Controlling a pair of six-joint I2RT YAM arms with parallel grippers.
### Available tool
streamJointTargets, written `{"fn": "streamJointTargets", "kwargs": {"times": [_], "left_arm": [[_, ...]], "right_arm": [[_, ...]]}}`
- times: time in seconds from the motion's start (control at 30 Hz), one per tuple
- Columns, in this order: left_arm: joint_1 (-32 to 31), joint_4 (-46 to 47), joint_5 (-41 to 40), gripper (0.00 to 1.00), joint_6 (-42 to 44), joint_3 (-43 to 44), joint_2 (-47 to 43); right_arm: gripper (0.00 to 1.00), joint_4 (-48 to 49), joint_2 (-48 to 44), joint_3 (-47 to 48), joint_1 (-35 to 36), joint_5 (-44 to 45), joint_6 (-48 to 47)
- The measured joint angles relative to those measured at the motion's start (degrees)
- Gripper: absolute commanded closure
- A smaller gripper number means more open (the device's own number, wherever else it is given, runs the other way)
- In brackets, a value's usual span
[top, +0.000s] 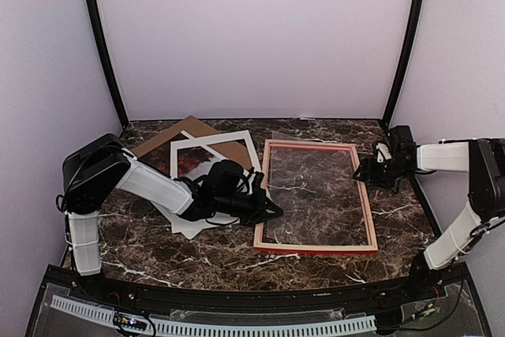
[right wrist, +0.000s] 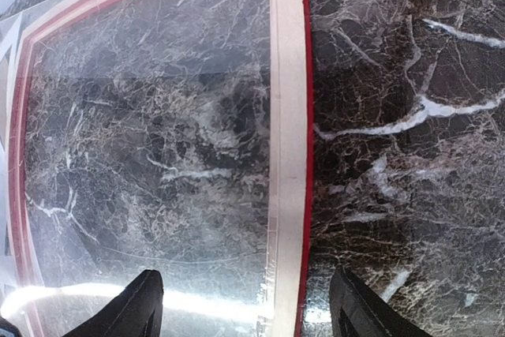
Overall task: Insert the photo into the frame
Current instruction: Place the glass panel in the frame body.
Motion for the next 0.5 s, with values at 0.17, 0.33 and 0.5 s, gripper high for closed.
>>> {"fn": "streamJointTargets", "kwargs": {"times": [0.17,0.33,0.5], "left_arm": [[0.0,0.0,-0.8,1.0,0.0,0.0,0.0],[0.0,-0.1,-1.2,1.0,0.4,0.0,0.0],[0.0,-1.2,-1.5,1.0,1.2,0.0,0.0]], "right_arm": [[0.26,-0.1,-0.3,0.0,0.0,0.2,0.0],[0.26,-0.5,-0.5,0.0,0.0,0.7,-0.2],[0.26,-0.7,-0.5,0.0,0.0,0.9,-0.3]]}}
